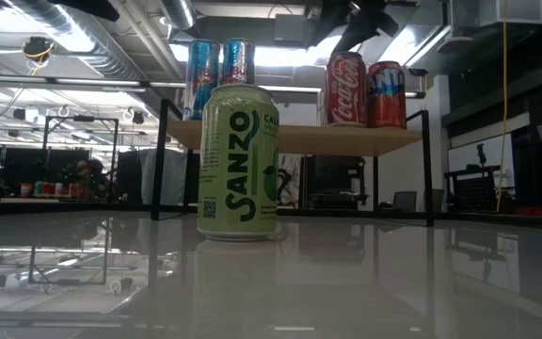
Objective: Sort soda cans
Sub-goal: Put the red-white soda can on the shelf aligned with the red-silver soda cans, then put the green soda can on the shelf
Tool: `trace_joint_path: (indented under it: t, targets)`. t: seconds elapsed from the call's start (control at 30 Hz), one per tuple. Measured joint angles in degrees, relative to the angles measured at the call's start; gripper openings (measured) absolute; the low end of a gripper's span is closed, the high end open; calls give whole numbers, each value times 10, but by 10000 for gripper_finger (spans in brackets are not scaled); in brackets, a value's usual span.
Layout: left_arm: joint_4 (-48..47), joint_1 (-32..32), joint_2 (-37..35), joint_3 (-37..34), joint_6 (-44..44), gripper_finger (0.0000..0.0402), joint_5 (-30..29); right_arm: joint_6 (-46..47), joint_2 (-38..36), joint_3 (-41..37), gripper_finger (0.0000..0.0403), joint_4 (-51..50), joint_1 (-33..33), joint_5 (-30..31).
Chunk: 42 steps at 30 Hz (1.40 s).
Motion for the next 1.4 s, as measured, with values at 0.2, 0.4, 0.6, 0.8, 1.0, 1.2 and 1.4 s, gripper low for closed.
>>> trace_joint_path:
  t: [0.2,0.4,0.6,0.8,1.0,1.2,1.4]
  targets:
    - [2,0,0,0,0,386,1,-1,0,0,232,-2,0,1]
    - [4,0,0,0,0,386,2,-8,-7,2,232,8,0,1]
    - [4,0,0,0,0,386,2,-46,-8,30,232,28,1,-63]
    - [4,0,0,0,0,386,2,-82,-8,34,232,113,1,-237]
    - [3,0,0,0,0,386,2,-85,1,35,232,185,26,-291]
    - [3,0,0,0,0,386,2,-85,3,35,232,223,39,-277]
    - [3,0,0,0,1,386,2,-74,3,35,232,233,37,-268]
